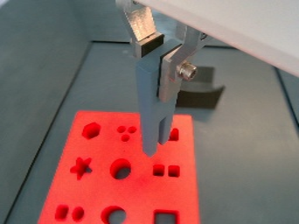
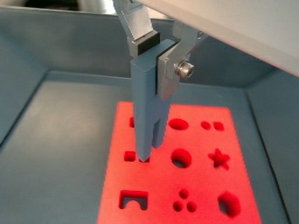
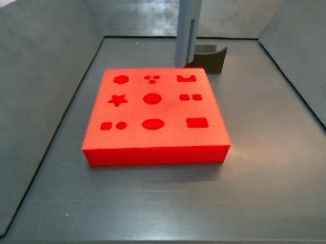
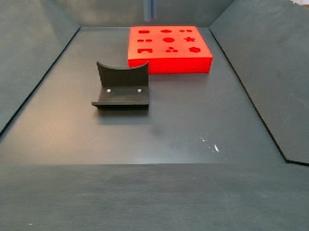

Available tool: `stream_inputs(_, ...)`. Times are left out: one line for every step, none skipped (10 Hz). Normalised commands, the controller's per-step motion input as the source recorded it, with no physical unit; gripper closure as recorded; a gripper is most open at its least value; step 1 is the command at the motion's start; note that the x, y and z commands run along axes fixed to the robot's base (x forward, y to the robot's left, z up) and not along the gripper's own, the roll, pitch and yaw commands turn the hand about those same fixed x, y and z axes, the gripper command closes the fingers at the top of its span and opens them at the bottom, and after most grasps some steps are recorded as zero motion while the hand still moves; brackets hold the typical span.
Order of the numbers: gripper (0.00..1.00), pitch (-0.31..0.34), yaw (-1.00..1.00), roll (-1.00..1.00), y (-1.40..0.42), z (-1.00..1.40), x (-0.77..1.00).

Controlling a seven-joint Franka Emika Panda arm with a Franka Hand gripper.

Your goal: Insert the double-square object.

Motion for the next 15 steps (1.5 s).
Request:
stream_inputs(1.0, -0.036, -1.0, 0.0, 0.0, -0.22, 0.0)
stream_inputs(1.0, -0.036, -1.0, 0.0, 0.0, -0.22, 0.0)
stream_inputs(1.0, -0.021, -1.0, 0.0, 0.0, -0.24, 0.0)
stream_inputs(1.0, -0.019, -1.0, 0.0, 0.0, -0.24, 0.0)
stream_inputs(1.0, -0.02, -1.0, 0.0, 0.0, -0.24, 0.0)
stream_inputs(1.0, -0.027, -1.0, 0.0, 0.0, -0.21, 0.09)
stream_inputs(1.0, -0.027, -0.97, 0.0, 0.0, -0.21, 0.17)
stream_inputs(1.0, -0.029, -0.92, 0.0, 0.0, -0.21, 0.23)
stream_inputs(1.0, -0.026, -0.85, 0.0, 0.0, -0.2, 0.31)
stream_inputs(1.0, -0.016, -0.78, 0.0, 0.0, -0.17, 0.37)
stream_inputs(1.0, 0.0, -0.64, 0.0, 0.0, -0.18, 0.51)
stream_inputs(1.0, 0.0, -0.53, 0.03, -0.21, -0.23, 0.51)
stream_inputs(1.0, 0.024, -0.21, 0.05, -0.02, -0.05, 0.07)
stream_inputs(1.0, 0.053, -0.08, 0.06, 0.0, -0.04, -0.04)
stream_inputs(1.0, 0.037, -0.06, 0.05, 0.0, -0.08, -0.03)
